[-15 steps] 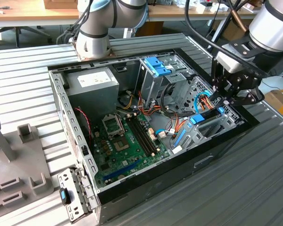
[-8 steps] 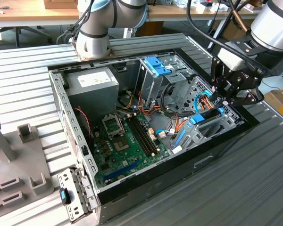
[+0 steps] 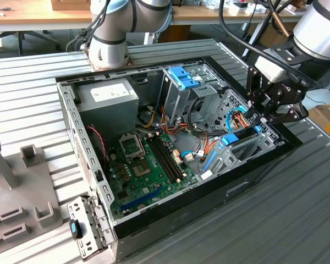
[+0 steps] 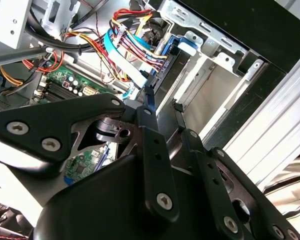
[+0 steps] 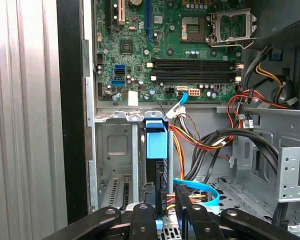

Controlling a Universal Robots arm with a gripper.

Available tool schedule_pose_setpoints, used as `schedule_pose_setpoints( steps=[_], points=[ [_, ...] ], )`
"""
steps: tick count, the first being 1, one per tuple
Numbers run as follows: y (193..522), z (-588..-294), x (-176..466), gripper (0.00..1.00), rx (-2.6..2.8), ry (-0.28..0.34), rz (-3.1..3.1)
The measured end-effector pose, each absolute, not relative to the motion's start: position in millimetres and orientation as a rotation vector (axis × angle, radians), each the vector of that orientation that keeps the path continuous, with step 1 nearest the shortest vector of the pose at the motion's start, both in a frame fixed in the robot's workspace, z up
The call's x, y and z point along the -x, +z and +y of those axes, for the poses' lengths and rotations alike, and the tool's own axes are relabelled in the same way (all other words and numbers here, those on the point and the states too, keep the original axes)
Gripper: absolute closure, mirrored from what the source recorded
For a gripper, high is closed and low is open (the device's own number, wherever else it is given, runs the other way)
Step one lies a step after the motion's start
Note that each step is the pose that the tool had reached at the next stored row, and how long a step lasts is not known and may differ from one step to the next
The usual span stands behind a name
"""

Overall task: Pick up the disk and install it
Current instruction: 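Insert the second disk wire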

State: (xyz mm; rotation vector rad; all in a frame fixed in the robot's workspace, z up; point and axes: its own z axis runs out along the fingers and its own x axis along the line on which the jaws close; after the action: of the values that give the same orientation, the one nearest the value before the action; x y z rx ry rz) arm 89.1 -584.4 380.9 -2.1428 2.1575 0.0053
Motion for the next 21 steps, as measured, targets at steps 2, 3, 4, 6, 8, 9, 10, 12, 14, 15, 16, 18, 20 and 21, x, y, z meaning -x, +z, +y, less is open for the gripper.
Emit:
schedule_pose_setpoints(
  steps=[2, 3, 4, 6, 8, 9, 10, 12, 14, 15, 16, 18, 20, 21],
  points=[
    [380.9, -584.4, -89.2, 0.70, 2.143, 0.005, 2.158],
    [380.9, -584.4, -89.4, 0.70, 2.143, 0.005, 2.158],
    [380.9, -584.4, -89.5, 0.70, 2.143, 0.005, 2.158],
    [380.9, -584.4, -89.6, 0.70, 2.143, 0.005, 2.158],
    [380.9, -584.4, -89.7, 0.70, 2.143, 0.005, 2.158],
    [381.6, -584.5, -89.7, 0.70, 2.143, 0.005, 2.158],
    [383.6, -584.4, -89.7, 0.70, 2.143, 0.005, 2.158],
    [387.8, -584.4, -89.7, 0.70, 2.143, 0.005, 2.158],
    [394.8, -584.4, -89.7, 0.70, 2.143, 0.005, 2.157],
    [396.6, -584.4, -89.7, 0.70, 2.143, 0.005, 2.157],
    [396.8, -584.4, -89.7, 0.70, 2.143, 0.005, 2.157],
    [397.2, -584.4, -89.7, 0.70, 2.143, 0.005, 2.157],
    [397.4, -584.1, -89.7, 0.70, 2.143, 0.005, 2.158],
    [397.4, -584.1, -89.7, 0.70, 2.143, 0.005, 2.157]
  ],
)
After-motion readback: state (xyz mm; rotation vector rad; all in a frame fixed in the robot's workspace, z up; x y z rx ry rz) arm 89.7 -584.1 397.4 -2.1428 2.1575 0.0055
